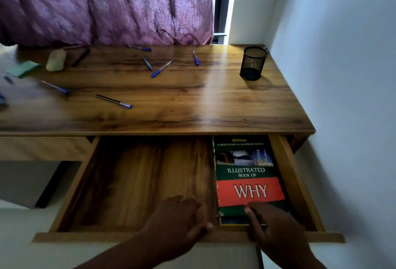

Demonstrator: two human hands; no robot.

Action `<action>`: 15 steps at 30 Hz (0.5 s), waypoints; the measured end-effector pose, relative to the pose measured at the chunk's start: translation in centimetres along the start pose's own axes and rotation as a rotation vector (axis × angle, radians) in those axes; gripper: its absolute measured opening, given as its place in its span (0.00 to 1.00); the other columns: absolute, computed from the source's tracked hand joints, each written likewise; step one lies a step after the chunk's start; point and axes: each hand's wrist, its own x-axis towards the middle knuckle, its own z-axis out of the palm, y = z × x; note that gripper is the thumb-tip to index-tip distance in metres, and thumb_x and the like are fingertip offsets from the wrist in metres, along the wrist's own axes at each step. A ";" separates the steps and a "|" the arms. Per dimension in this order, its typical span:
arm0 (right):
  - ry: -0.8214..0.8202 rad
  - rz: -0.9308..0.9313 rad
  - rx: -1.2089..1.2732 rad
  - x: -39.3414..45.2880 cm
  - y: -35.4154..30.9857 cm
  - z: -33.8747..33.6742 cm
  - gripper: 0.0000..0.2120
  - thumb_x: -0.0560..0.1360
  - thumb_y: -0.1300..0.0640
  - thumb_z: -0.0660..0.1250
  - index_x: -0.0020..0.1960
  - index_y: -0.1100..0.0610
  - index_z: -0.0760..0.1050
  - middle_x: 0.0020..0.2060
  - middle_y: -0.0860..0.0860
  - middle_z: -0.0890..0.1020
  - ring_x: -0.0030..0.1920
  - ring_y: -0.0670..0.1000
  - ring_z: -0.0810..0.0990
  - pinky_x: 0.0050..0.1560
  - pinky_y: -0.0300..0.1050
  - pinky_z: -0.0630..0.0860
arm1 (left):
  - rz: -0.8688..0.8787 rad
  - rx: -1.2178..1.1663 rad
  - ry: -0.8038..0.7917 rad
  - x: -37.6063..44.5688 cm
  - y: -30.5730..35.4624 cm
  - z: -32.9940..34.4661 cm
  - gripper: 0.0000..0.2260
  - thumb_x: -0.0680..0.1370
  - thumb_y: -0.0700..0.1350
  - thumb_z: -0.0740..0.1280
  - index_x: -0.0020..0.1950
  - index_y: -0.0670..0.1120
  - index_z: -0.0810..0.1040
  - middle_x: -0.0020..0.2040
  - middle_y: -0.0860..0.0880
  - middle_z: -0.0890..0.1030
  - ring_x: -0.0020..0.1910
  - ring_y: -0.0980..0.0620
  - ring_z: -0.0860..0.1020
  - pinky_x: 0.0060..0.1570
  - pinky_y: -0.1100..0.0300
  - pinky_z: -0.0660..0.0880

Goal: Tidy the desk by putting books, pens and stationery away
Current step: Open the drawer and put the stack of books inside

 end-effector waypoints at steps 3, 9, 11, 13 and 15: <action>0.004 -0.088 -0.103 -0.7 -0.2 0.8 0.20 0.77 0.41 0.53 0.47 0.49 0.82 0.40 0.47 0.85 0.41 0.47 0.84 0.42 0.43 0.81 | -0.075 0.123 -0.017 -3.6 -3.2 2.1 0.32 0.75 0.72 0.47 0.56 0.54 0.81 0.56 0.53 0.83 0.55 0.48 0.82 0.60 0.50 0.74; 0.000 -0.091 -0.231 0.5 -0.2 0.9 0.28 0.78 0.39 0.46 0.58 0.51 0.80 0.53 0.49 0.84 0.58 0.55 0.80 0.57 0.52 0.76 | 0.005 0.180 0.101 -3.6 -4.8 3.3 0.36 0.74 0.72 0.52 0.71 0.49 0.69 0.72 0.44 0.69 0.72 0.42 0.62 0.67 0.42 0.56; -0.023 -0.074 -0.239 1.5 0.1 1.1 0.29 0.77 0.38 0.46 0.61 0.52 0.77 0.58 0.50 0.82 0.63 0.55 0.76 0.62 0.54 0.72 | 0.002 0.191 0.144 -2.8 -5.0 3.2 0.36 0.74 0.72 0.52 0.72 0.48 0.68 0.73 0.44 0.67 0.73 0.42 0.60 0.67 0.41 0.56; -0.019 -0.058 -0.249 2.9 0.5 1.3 0.29 0.77 0.38 0.46 0.64 0.52 0.75 0.61 0.52 0.79 0.66 0.56 0.73 0.66 0.54 0.68 | 0.003 0.207 0.174 -1.6 -5.6 2.8 0.37 0.75 0.72 0.51 0.73 0.47 0.67 0.74 0.44 0.66 0.74 0.41 0.59 0.68 0.41 0.55; -0.014 -0.053 -0.257 4.4 0.6 1.4 0.29 0.77 0.38 0.45 0.67 0.52 0.71 0.65 0.53 0.76 0.70 0.56 0.68 0.69 0.55 0.63 | -0.005 0.214 0.184 -0.3 -6.3 2.4 0.37 0.75 0.71 0.50 0.73 0.47 0.66 0.75 0.43 0.65 0.75 0.41 0.59 0.68 0.41 0.55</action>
